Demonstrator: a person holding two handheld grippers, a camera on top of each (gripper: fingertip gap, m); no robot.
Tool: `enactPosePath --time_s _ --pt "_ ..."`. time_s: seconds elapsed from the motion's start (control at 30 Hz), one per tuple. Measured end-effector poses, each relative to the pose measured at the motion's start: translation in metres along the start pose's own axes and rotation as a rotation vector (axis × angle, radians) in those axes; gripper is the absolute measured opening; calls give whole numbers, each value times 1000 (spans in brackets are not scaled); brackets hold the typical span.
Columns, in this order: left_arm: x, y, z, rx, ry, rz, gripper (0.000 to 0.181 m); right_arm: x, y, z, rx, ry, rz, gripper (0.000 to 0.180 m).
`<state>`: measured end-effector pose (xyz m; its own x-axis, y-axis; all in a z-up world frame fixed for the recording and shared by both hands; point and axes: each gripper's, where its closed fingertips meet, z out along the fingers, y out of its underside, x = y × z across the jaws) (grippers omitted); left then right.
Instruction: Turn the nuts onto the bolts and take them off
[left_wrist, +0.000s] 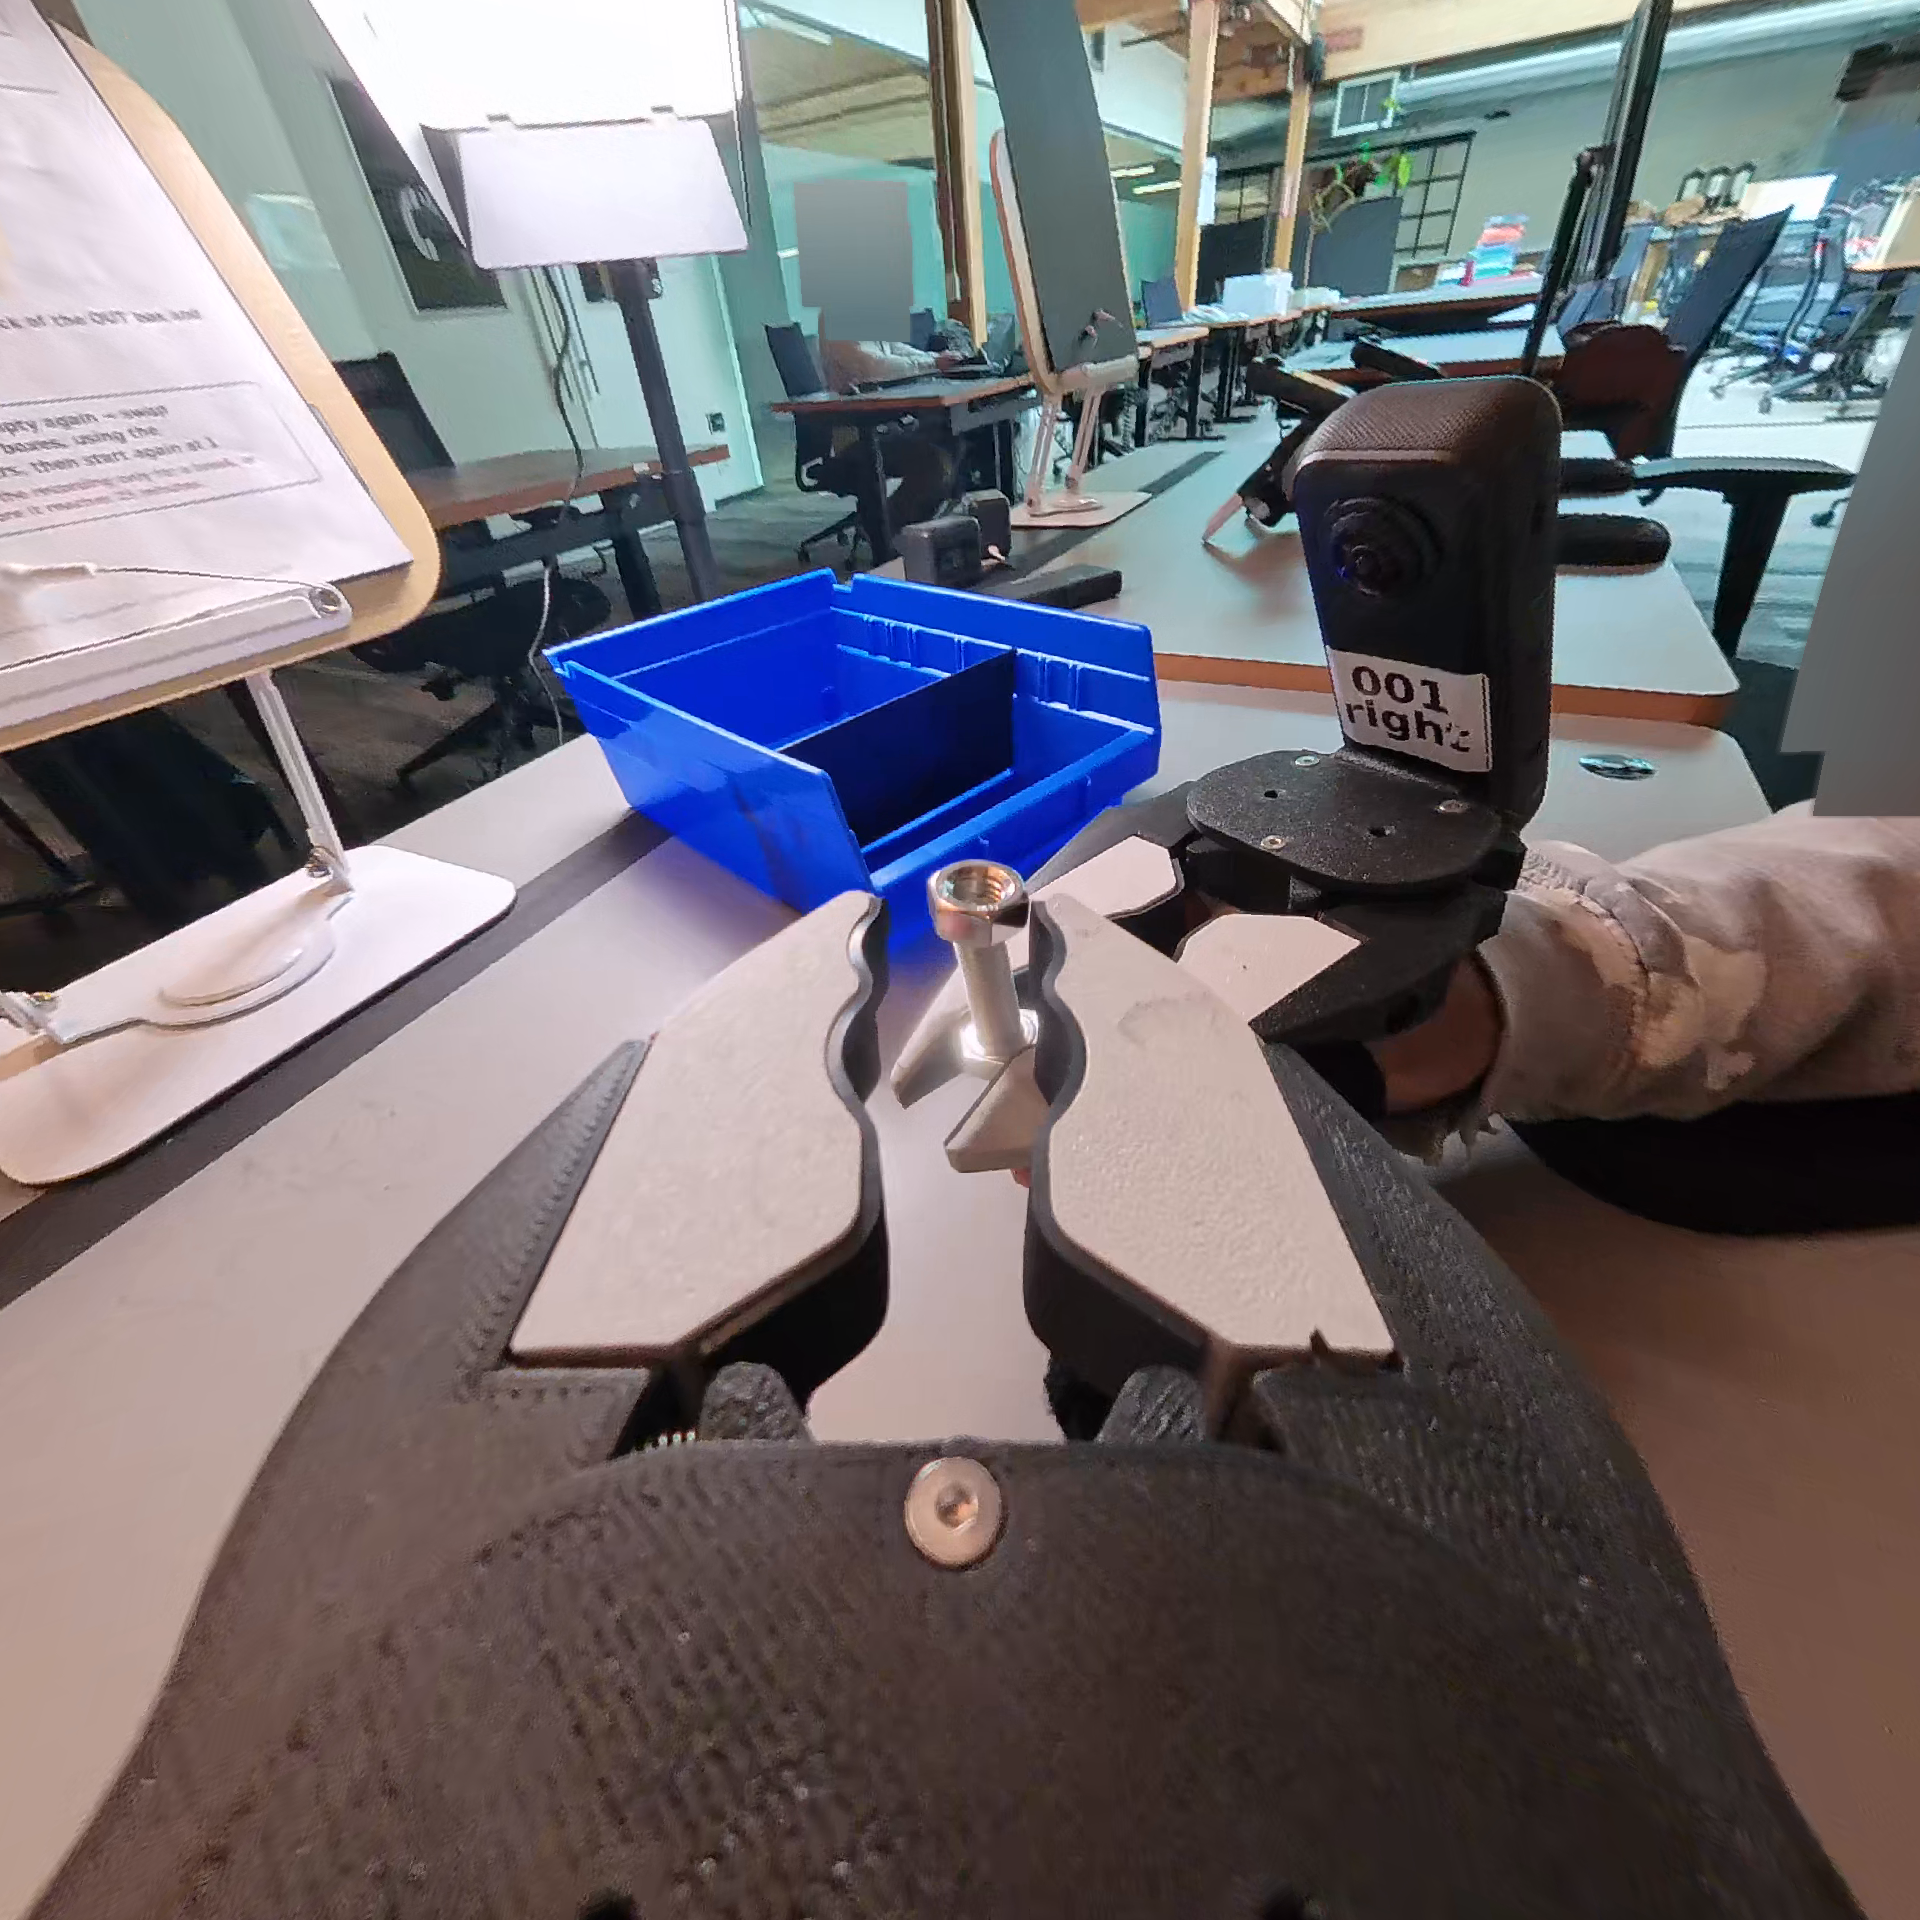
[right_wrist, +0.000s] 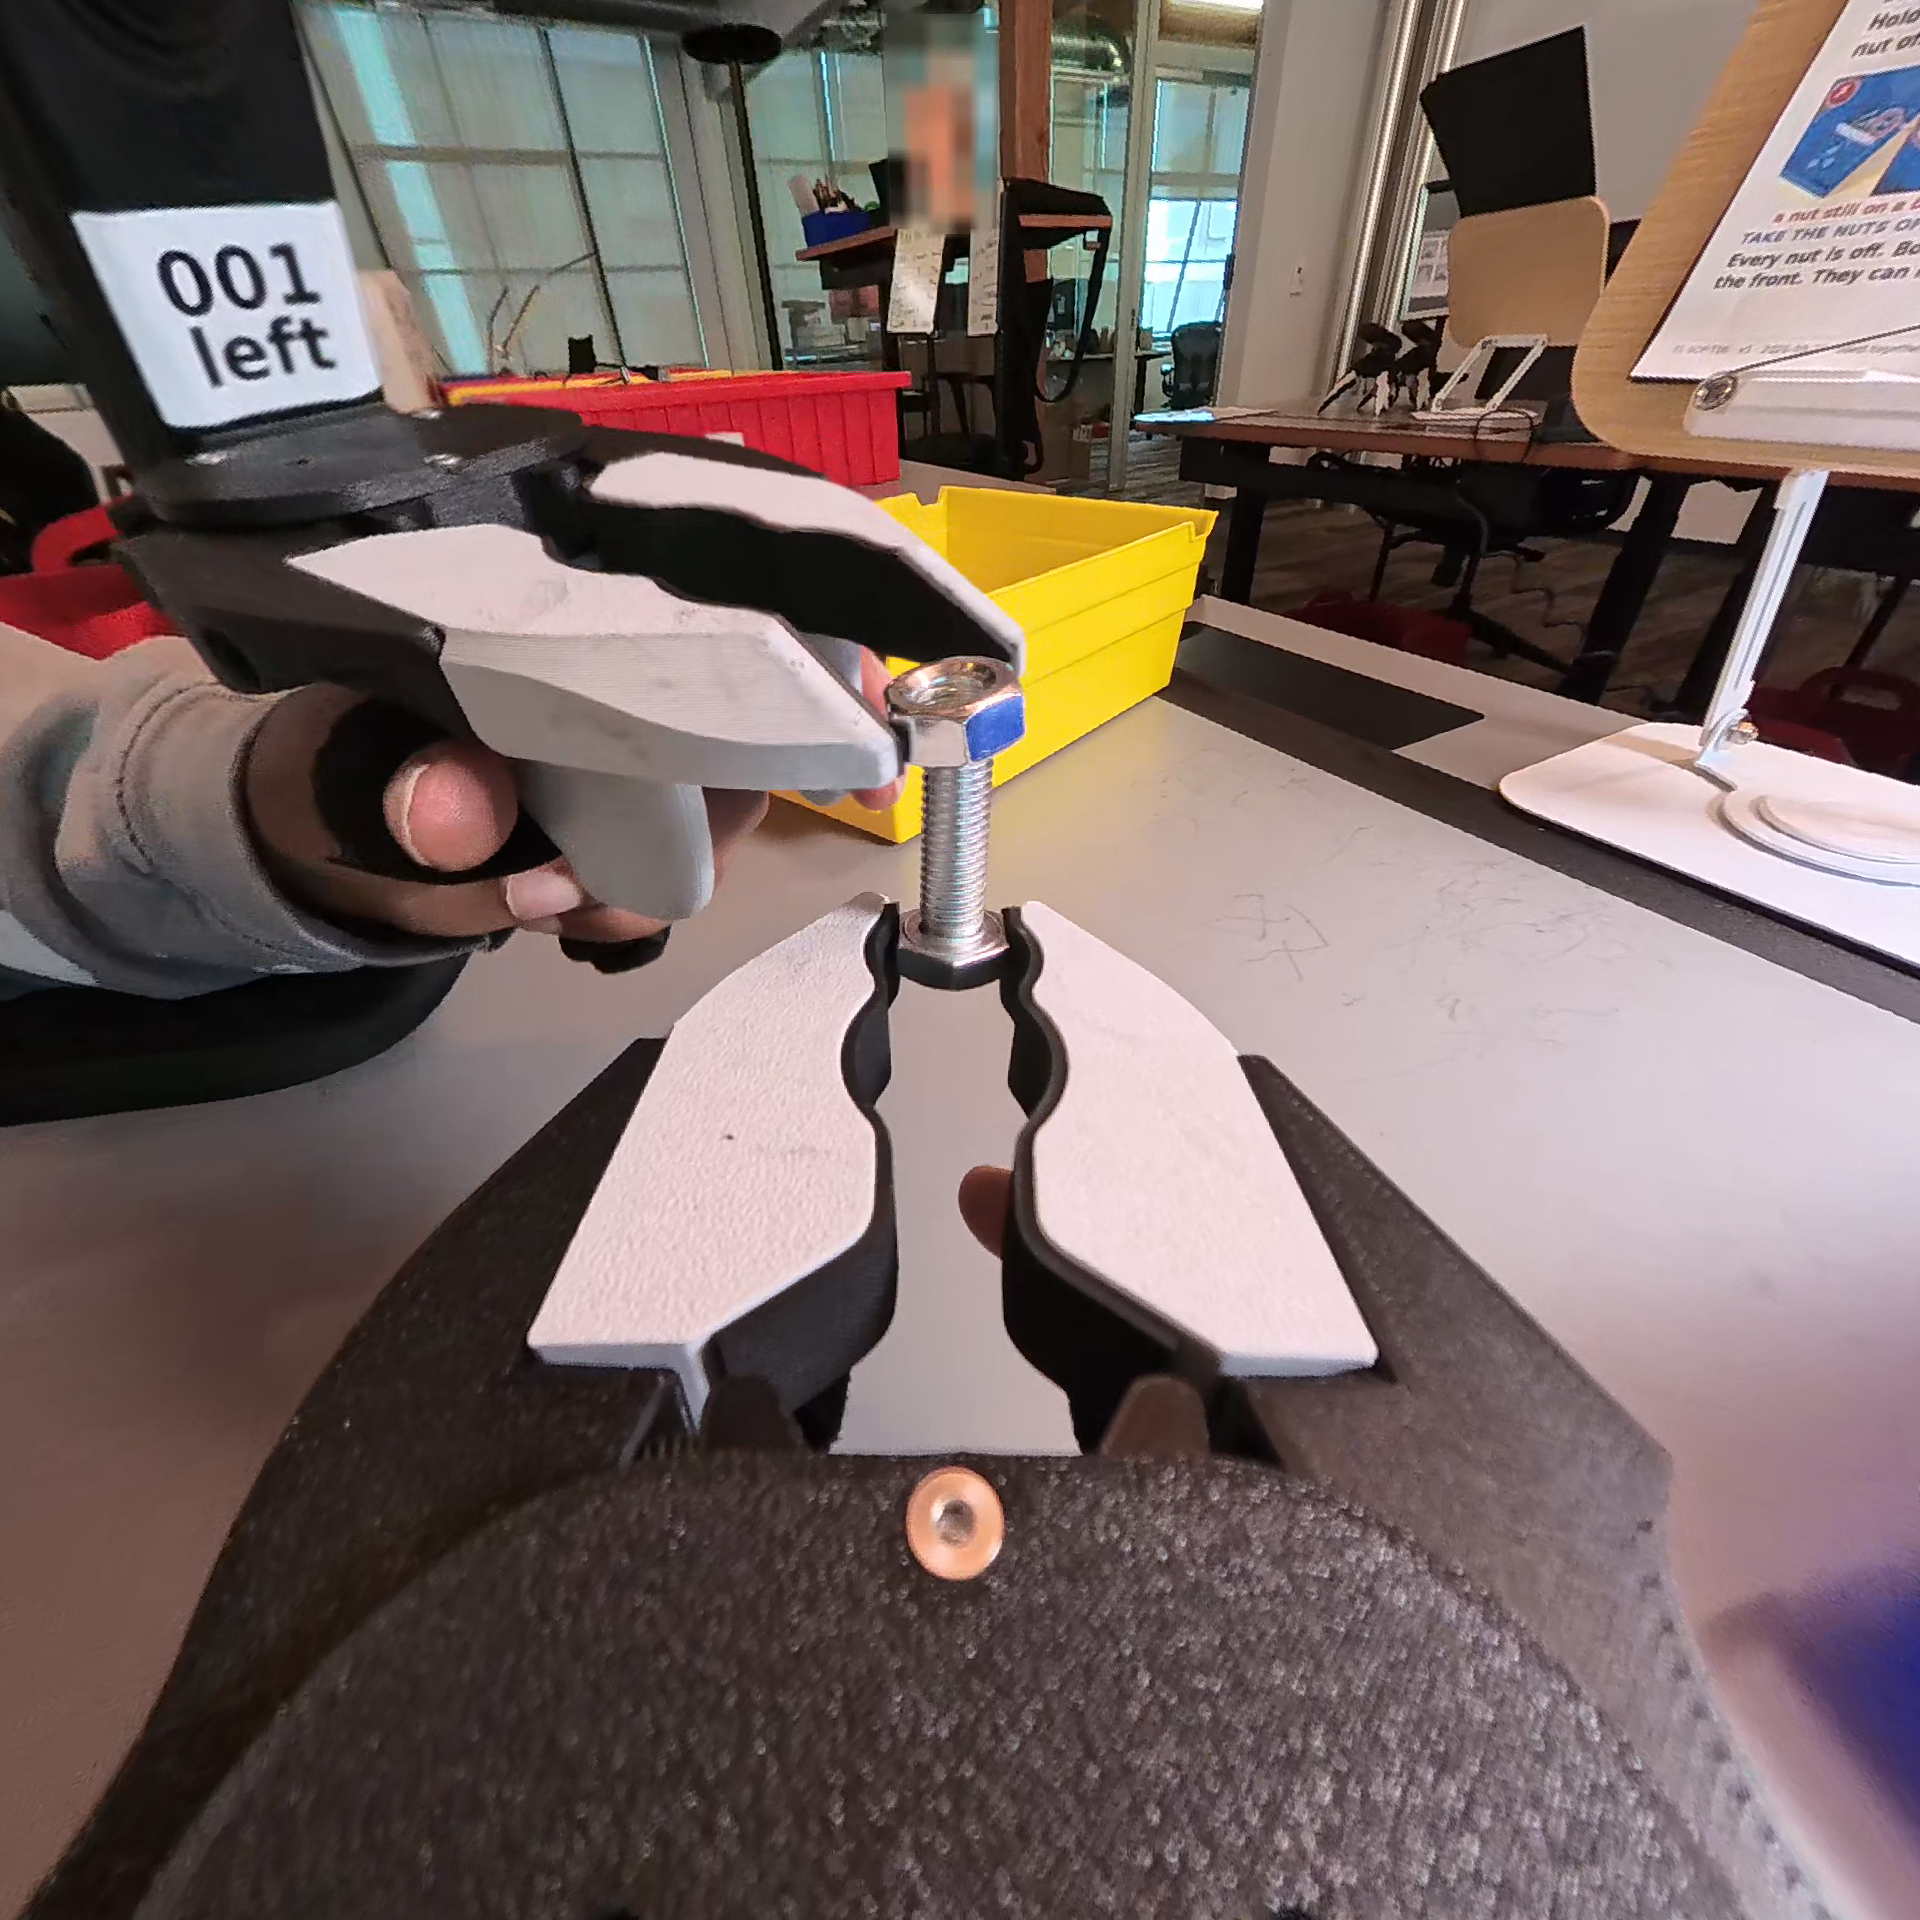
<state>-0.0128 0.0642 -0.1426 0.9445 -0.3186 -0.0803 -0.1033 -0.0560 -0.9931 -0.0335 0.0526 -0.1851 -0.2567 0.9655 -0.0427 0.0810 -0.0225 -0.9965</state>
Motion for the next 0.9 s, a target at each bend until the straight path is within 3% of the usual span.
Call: enactPosePath --time_s 0.9 --pt "4 3 1 25 10 -40 18 -2 3 2 -8 -5 -6 18"
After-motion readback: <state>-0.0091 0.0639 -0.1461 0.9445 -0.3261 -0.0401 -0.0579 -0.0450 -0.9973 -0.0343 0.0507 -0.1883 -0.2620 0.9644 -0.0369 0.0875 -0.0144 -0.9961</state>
